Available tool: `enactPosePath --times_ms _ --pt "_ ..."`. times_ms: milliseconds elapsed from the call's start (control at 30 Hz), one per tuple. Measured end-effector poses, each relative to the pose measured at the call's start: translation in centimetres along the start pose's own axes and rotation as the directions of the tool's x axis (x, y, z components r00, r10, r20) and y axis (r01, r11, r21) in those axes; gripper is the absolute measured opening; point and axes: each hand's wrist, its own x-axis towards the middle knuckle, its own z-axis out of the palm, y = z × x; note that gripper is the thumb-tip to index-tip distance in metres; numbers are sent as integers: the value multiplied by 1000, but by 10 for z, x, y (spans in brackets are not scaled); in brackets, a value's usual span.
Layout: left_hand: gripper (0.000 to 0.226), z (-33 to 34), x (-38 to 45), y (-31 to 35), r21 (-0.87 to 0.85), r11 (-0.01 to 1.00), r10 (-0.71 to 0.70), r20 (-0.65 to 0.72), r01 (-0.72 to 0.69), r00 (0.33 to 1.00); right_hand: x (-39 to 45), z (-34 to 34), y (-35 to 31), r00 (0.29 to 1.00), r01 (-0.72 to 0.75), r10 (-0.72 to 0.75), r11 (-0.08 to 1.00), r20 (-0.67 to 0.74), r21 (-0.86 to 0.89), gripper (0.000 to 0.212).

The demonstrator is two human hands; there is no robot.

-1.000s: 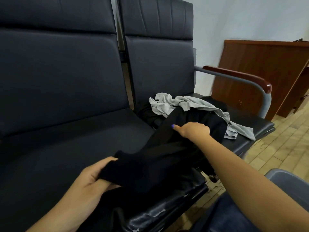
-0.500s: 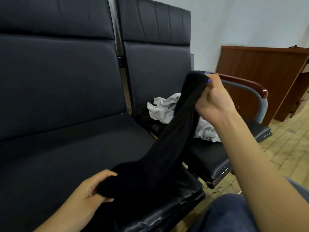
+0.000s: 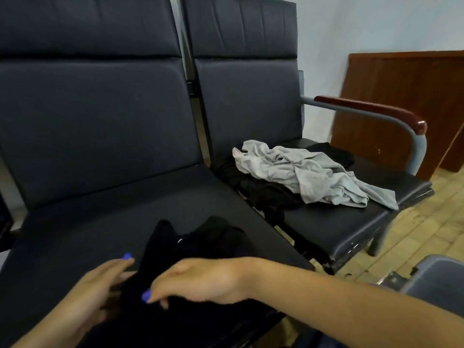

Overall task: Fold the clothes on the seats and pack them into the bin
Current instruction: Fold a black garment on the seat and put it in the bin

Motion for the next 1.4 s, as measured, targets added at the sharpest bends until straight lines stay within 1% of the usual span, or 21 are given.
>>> enactPosePath --times_ms 67,100,167,200,267,333,367,433,467,500,600,667,767,833,933,1067,1167,1233,1267,1300,1400 --pt "29 2 -5 -5 128 992 4 54 -11 999 -2 10 2 982 -2 36 983 187 -182 21" --pt "46 2 -5 -10 190 982 -5 87 -12 996 -6 9 0 969 26 40 965 244 -260 25" --pt "81 -3 -1 -19 291 956 -4 117 -30 993 -16 -1 -16 972 124 -28 904 235 -408 30" --pt "85 -5 0 -22 331 943 -3 124 -38 992 -21 -8 -26 987 125 -69 898 146 -421 28" --pt "75 -9 2 -27 380 924 -13 131 -38 991 -25 -30 -34 991 92 -122 926 -59 -367 23" --pt "41 -11 2 -26 414 908 -1 157 -65 988 -16 -55 -20 974 -10 -91 897 -207 -441 24" --pt "27 -13 1 -24 427 900 14 177 -89 984 -9 -66 -7 964 -99 -53 840 -262 -533 32" --pt "22 -17 -2 -20 453 878 52 222 -151 974 -1 -80 18 943 -295 81 658 -324 -693 58" --pt "20 -17 -5 -17 467 866 66 244 -177 968 2 -83 28 935 -341 142 607 -324 -718 67" --pt "18 -17 -9 -15 478 856 73 269 -199 960 4 -84 35 935 -351 186 620 -302 -702 71" --pt "19 -18 -10 -15 575 766 138 289 -287 947 7 -78 38 950 -309 226 779 -216 -546 72" --pt "21 -21 -12 -13 585 729 216 297 -356 930 5 -69 30 962 -272 231 803 -144 -530 67" --pt "31 -25 -15 -12 328 877 243 328 -351 913 -2 -49 18 942 -230 320 835 101 -500 55" --pt "45 -27 -16 -14 285 896 235 351 -342 906 0 -34 17 927 -216 347 804 143 -554 58" --pt "27 -23 -14 -23 505 782 219 327 -366 919 14 -20 27 949 -179 302 742 84 -646 45" --pt "18 -25 1 -28 574 749 312 132 -329 941 26 -35 24 933 -261 351 814 81 -519 18" --pt "22 -28 16 -31 745 631 329 -4 -217 944 38 -46 24 932 -340 354 777 -78 -530 37" --pt "42 -23 21 -35 825 536 319 0 -180 948 47 -47 31 929 -367 260 576 -262 -730 53" --pt "46 -18 21 -36 833 525 302 10 -176 953 51 -46 34 926 -376 222 464 -306 -802 60" --pt "46 -12 20 -35 835 518 296 27 -184 955 55 -44 36 922 -383 224 414 -315 -826 64" --pt "26 1 18 -33 859 477 228 83 -186 970 69 -44 38 922 -372 285 474 -261 -798 53"
